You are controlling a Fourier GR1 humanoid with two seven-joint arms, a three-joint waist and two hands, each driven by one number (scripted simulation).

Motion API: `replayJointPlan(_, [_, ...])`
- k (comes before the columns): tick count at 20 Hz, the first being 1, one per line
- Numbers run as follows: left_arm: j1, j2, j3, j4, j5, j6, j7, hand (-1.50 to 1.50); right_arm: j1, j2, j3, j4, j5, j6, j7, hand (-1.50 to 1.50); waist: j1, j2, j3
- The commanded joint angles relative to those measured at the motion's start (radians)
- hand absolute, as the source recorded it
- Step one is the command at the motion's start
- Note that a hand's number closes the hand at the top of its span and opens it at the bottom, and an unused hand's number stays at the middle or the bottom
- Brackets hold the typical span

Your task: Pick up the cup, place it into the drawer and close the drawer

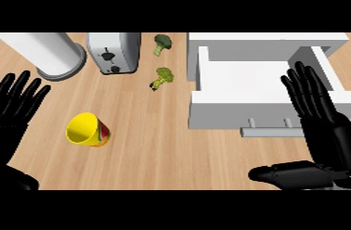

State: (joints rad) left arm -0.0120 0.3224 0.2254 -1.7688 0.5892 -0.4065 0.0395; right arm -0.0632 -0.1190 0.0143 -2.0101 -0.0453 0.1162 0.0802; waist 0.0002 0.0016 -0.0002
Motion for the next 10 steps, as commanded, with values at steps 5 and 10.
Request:
replayJointPlan(5, [-0.08, 0.031, 0.047, 0.315, -0.104, -0.105, -0.103, -1.5, -0.099, 0.012, -0.005, 0.096, 0.017, -0.001, -0.003, -1.5, 0.0, -0.001, 0.0])
replayJointPlan(10, [-0.154, 0.034, 0.052, 0.556, -0.221, -0.136, -0.234, -1.5, -0.074, -0.046, -0.085, 0.09, -0.042, 0.06, -0.036, -1.5, -0.009, 0.001, 0.0])
